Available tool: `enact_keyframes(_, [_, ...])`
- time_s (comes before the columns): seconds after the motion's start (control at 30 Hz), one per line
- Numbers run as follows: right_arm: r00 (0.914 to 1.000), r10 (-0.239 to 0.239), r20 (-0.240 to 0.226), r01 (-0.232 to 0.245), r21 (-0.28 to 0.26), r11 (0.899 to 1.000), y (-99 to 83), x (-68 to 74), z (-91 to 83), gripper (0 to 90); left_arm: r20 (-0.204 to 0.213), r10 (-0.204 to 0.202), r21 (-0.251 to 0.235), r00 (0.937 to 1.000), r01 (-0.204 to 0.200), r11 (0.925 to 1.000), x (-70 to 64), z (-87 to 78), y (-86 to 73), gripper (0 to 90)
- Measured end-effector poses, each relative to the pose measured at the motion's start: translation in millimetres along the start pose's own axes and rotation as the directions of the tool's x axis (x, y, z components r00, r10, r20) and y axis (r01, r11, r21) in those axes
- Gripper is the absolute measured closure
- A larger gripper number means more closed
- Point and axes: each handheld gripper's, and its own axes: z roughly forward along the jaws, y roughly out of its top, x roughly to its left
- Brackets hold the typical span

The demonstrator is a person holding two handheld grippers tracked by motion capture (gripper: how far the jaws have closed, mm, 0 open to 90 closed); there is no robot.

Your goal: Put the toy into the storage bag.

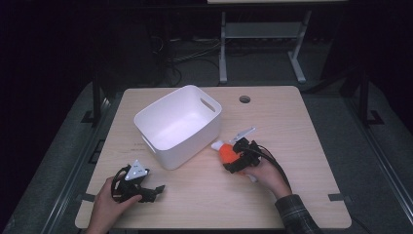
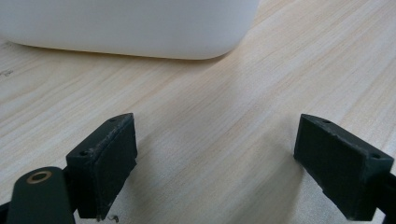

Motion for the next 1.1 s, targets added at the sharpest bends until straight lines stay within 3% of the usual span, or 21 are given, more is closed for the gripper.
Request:
enact_keyframes(0.53, [1.0000,-0.007,-0.005,0.007,-0.006,1.000,-1.2,1.8,-2.9,22.5,0.000,0.000,0.000,1.0000,0.000,1.0000,0.0,0.0,0.0,12.4])
enact_keyframes(1.1, [1.0000,-0.009,0.003,0.009,-0.024,1.000,-2.4,0.2,-15.2,23.5,0.000,0.000,0.000,1.0000,0.000,1.0000,0.0,0.0,0.0,12.4])
